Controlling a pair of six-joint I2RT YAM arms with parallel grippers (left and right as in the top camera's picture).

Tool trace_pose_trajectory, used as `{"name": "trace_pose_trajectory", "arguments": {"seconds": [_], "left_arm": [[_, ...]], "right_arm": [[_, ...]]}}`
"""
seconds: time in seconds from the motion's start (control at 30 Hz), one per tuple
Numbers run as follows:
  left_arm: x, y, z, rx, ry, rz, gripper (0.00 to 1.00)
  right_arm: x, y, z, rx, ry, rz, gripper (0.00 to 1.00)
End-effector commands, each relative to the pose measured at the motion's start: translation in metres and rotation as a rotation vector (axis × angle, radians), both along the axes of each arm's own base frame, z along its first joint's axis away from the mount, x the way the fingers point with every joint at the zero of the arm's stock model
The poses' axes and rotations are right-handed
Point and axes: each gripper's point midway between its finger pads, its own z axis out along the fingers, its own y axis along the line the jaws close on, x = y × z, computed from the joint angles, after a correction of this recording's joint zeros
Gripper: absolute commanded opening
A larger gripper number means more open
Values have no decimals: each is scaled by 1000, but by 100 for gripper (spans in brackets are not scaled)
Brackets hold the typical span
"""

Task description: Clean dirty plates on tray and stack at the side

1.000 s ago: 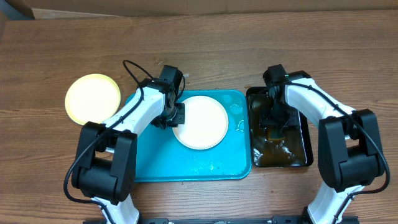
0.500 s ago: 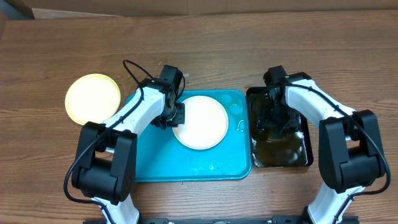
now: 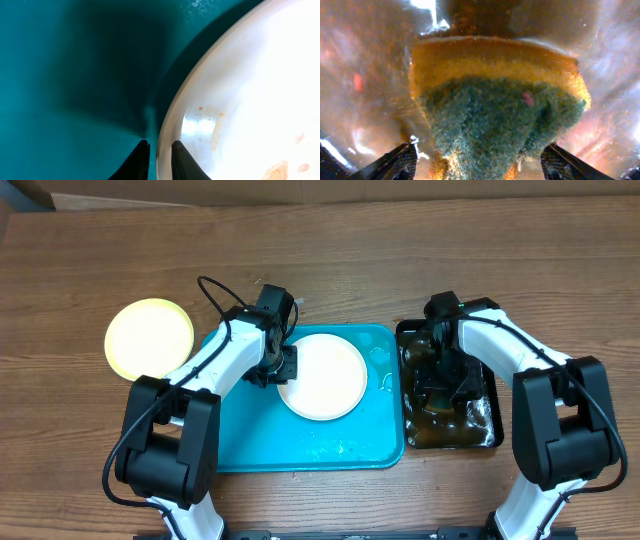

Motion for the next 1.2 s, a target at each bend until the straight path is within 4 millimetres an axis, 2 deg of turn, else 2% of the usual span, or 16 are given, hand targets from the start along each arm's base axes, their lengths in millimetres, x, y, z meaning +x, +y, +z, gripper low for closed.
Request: {"name": "trace_pose_trajectory", "arguments": {"seconds": [0.0,0.07,0.17,0.2,0.27,0.3,0.5,0.53,0.57,0.63,0.7,0.73,0.97,1.0,1.07,1.17], "left_arm": [[-3,-2,-2,-1,8,-21,19],[-3,-2,-2,-1,7,-21,19],[-3,-2,-2,-1,8,-21,20],[-3,-2,-2,-2,7,-21,20],[-3,-2,-2,-1,7,-21,20],[-3,-2,-2,-2,7,-21,20],[-3,-2,-2,-1,8,-21,20],[-3,-2,-2,-1,8,-22,20],[-3,-2,-2,-1,8,-21,20],[-3,-2,-2,-1,8,-21,20],[-3,-2,-2,-1,9,-22,20],[-3,-2,-2,-1,8,-22,20],[-3,-2,-2,-1,8,-22,21],[-3,-2,-2,-1,9,-22,21],[-4,-2,-2,0,11,-22,21],[-3,-2,-2,0,9,-21,22]], "right_arm": [[-5,-1,4,2,11,-11,49],[-9,-2,5,-2,27,-11,12],[-12,-3,6,-6,41,-11,4],[-12,-3,6,-6,40,-11,15],[-10,-3,5,-7,31,-9,64],[-7,-2,5,-5,21,-5,68],[14,1,1,6,-68,-4,66],[15,1,0,7,-74,-4,56],[16,1,0,8,-78,-4,30],[17,2,0,9,-81,-4,20],[18,2,0,10,-85,-5,57],[20,2,0,12,-93,-4,63],[46,8,-2,36,-199,-5,72],[48,9,-2,39,-209,-5,63],[52,10,-2,42,-224,-6,4],[58,11,-2,47,-246,-6,4]]}}
